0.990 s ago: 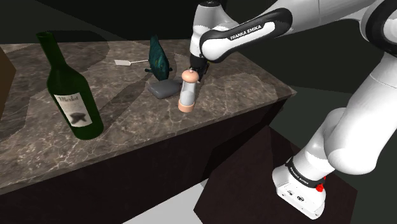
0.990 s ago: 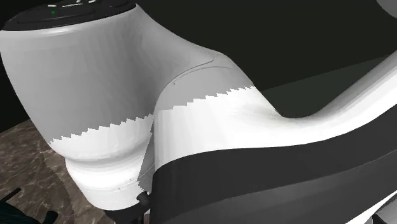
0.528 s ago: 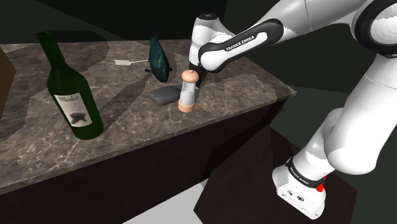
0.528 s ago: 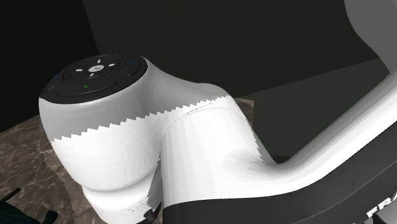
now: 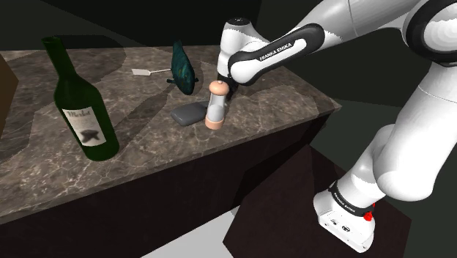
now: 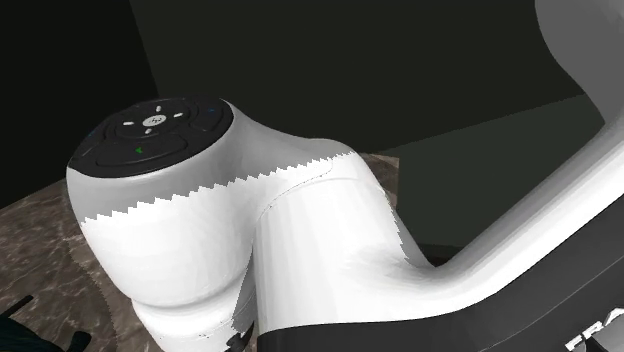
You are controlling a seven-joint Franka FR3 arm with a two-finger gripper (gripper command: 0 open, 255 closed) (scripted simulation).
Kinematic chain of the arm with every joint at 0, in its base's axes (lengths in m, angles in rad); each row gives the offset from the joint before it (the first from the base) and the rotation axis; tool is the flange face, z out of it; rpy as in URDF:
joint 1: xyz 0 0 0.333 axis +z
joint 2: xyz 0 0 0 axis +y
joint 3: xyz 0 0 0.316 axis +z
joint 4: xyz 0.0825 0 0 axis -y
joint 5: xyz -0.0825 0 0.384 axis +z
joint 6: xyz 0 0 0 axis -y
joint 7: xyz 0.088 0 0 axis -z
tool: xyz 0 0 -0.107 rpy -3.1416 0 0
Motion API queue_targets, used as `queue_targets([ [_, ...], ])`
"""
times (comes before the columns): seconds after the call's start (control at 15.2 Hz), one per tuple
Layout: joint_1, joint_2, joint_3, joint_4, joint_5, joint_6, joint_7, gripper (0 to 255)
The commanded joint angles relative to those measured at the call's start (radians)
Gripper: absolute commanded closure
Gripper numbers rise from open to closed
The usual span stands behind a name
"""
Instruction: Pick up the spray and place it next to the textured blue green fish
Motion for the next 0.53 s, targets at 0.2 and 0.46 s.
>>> queue_targets([
  [0.2, 0.0, 0.0, 0.0, 0.0, 0.0, 0.0, 0.0, 0],
  [0.46, 0.006, -0.064, 0.006, 0.023, 0.008, -0.088, -0.005, 0],
])
